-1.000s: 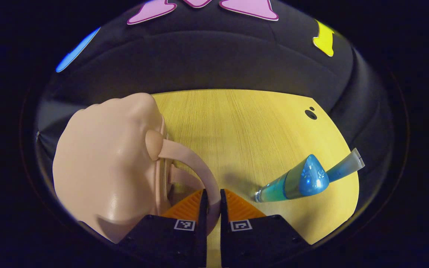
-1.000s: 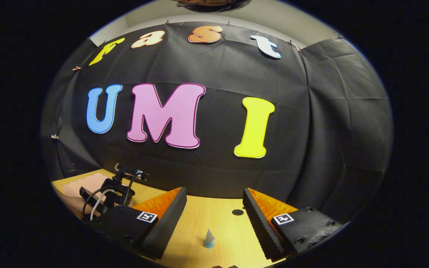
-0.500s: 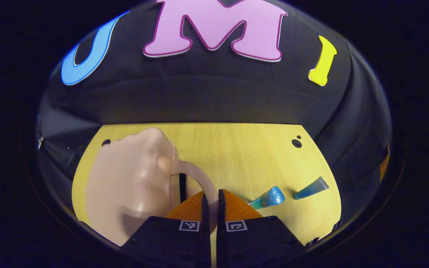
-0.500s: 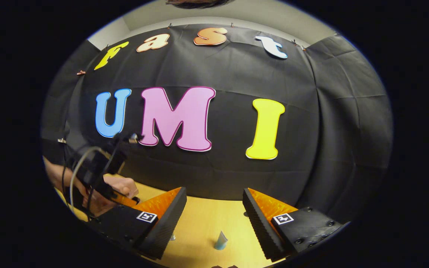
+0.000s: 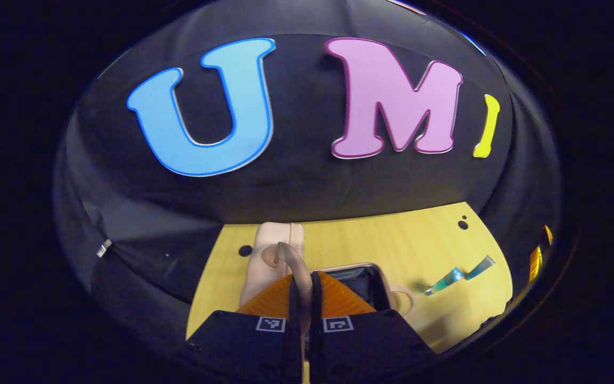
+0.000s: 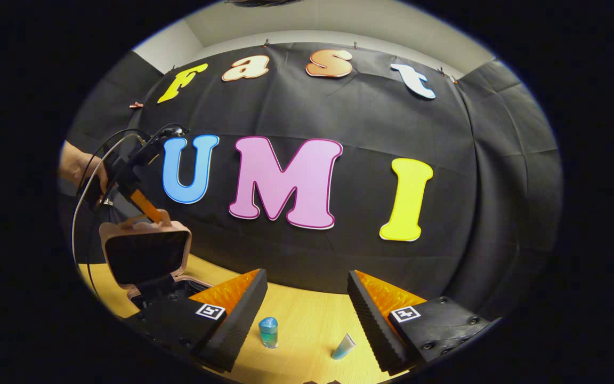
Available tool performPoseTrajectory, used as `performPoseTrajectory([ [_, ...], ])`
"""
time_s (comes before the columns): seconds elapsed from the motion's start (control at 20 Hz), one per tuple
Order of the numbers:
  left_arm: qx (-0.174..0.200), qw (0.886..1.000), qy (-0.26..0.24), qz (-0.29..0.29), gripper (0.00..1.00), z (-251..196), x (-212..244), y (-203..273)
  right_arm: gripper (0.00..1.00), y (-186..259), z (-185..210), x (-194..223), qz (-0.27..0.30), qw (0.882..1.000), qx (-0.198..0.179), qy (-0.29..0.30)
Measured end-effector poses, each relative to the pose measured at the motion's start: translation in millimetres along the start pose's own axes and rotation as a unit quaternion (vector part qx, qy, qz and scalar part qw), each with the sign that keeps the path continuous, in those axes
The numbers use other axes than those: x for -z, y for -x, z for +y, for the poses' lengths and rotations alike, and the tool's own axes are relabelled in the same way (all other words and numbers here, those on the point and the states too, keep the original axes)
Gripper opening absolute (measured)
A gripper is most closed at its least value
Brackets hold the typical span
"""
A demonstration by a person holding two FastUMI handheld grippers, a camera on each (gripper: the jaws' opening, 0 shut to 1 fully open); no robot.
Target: First open the suitcase, pack the skin care products into it, and then close the suitcase.
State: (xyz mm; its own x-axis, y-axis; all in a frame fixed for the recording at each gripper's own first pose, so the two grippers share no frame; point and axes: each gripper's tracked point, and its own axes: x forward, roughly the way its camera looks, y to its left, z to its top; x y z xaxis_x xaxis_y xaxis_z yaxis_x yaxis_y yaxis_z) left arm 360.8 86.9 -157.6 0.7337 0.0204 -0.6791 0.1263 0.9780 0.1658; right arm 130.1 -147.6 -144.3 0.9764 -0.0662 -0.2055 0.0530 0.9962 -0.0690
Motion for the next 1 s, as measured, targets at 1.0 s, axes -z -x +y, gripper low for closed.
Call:
performPoseTrajectory([
  [1.0, -0.088, 0.983, 0.156, 0.04, 0.22, 287, 213, -176, 0.96, 0, 99, 20, 0.036, 0.997, 0.015, 0.06],
])
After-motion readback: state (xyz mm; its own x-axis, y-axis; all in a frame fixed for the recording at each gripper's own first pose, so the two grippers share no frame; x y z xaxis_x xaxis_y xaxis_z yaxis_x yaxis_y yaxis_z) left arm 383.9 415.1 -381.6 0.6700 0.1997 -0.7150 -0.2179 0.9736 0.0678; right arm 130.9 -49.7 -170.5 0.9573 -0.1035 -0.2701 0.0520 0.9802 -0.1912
